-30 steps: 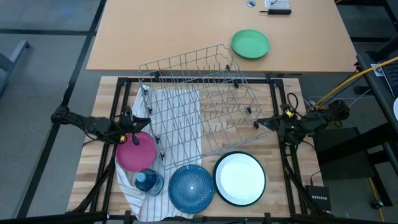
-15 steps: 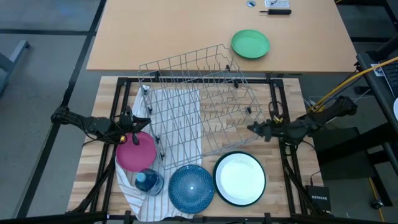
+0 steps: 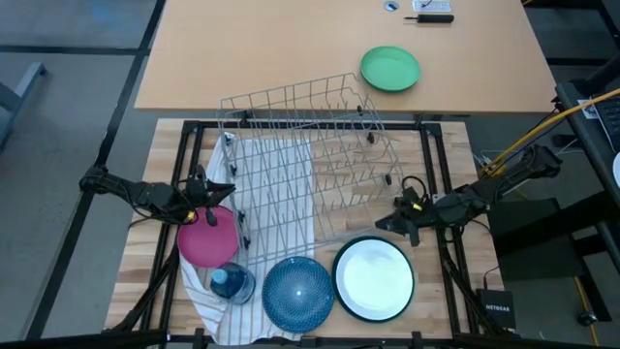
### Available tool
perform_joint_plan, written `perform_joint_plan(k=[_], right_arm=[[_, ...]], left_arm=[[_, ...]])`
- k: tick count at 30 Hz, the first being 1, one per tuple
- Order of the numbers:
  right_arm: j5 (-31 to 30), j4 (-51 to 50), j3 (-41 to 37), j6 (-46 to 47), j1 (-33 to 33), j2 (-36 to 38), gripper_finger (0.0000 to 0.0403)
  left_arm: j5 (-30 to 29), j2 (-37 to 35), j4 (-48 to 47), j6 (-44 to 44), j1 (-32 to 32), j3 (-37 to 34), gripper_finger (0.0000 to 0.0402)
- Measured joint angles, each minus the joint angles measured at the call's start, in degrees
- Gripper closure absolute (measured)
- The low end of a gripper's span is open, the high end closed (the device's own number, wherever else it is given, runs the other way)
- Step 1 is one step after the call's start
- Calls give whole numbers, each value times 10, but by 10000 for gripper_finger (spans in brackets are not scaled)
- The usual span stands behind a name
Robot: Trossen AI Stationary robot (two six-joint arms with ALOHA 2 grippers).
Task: Sort dishes
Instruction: Put the white plate into the dish rack
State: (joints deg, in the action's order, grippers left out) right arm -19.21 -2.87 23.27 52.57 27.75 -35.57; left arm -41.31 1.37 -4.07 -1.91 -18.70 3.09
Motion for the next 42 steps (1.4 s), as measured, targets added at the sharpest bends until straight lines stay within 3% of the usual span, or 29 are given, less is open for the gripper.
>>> perform_joint_plan(k=[6,10,15,21,34,42], right_arm=[[-89,-2,0,-107,0,14,364],[-101,-6,22,-170,0,32,364],[-40,-13,90,-227,0,26,364],[68,-19,140,-228,0,-29,364],[248,-76,162,-11,0,-182,364],[288,-105,162,91,0,-247,364]], left_arm=[[0,0,0,0,0,0,373],[0,0,0,0,0,0,373],[0,0,0,0,0,0,373],[0,0,0,0,0,0,373],[0,0,2,12,0,0,373],[0,0,3,219,0,0,373]])
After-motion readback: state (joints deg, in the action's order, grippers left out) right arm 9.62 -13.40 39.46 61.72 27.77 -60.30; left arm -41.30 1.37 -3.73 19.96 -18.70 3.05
